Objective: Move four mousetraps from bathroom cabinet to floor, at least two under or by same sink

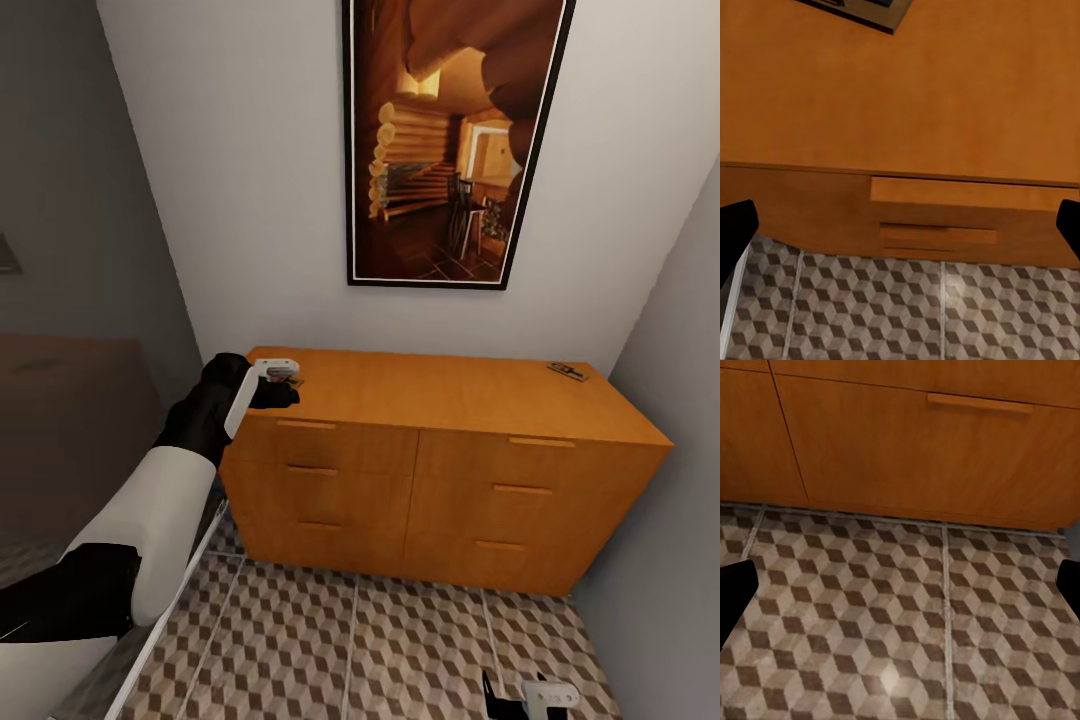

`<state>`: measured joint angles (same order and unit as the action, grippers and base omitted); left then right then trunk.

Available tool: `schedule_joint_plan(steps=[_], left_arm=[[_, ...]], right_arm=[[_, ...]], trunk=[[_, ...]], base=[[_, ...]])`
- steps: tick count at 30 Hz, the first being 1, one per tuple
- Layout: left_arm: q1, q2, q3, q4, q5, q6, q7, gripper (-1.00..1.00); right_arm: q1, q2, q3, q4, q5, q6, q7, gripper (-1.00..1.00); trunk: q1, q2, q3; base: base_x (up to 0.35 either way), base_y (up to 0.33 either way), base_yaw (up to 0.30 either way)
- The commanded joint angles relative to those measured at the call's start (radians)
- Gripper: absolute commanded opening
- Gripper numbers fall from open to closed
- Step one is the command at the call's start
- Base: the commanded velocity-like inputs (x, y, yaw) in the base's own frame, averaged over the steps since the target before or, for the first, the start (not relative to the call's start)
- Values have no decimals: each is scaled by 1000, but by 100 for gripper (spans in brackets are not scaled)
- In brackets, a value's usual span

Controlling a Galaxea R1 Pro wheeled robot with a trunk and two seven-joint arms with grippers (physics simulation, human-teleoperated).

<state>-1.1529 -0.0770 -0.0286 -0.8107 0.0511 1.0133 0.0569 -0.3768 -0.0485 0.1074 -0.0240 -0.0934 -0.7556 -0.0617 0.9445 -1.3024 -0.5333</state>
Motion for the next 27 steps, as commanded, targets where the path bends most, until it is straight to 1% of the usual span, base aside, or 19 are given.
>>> schedule_joint_plan(steps=[1, 5, 8, 9, 12, 17, 20, 21, 27], left_arm=[[-1, 1, -1, -1, 6, 4, 6, 100], [-1, 2, -1, -1, 6, 4, 6, 100], [-1, 3, -1, 1, 6, 4, 6, 100], [-1, 2, -1, 1, 6, 4, 6, 100], [-1, 2, -1, 1, 6, 3, 6, 100], [-1, 0, -2, 1, 6, 4, 6, 100], [-1, -1, -2, 1, 6, 4, 6, 100], [-1, -2, -2, 1, 6, 4, 6, 100], [-1, -1, -2, 1, 6, 4, 6, 100]], right_arm=[[-1, 0, 9, 1, -9, -7, -2, 100], [1, 9, 10, 5, -9, -39, -2, 100], [20, 12, 10, 7, -9, -60, -2, 100], [48, 10, 10, 8, -9, -83, -3, 100], [96, 7, 9, 8, -9, -139, -3, 100], [168, 5, 10, 9, -9, -284, -3, 100], [220, 9, 10, 9, -9, -292, -2, 100], [254, 13, 10, 9, -10, -292, -1, 100], [326, 37, 11, 8, -12, -292, 1, 100]], trunk=[[0, -1, -1], [0, -1, -1], [0, -1, -1], [0, -1, -1], [0, -1, -1], [0, -1, -1], [0, -1, -1], [0, -1, -1], [0, -1, -1]], base=[[0, 0, 0], [0, 0, 0], [0, 0, 0], [0, 0, 0], [0, 0, 0], [0, 0, 0], [0, 0, 0], [0, 0, 0], [0, 0, 0]])
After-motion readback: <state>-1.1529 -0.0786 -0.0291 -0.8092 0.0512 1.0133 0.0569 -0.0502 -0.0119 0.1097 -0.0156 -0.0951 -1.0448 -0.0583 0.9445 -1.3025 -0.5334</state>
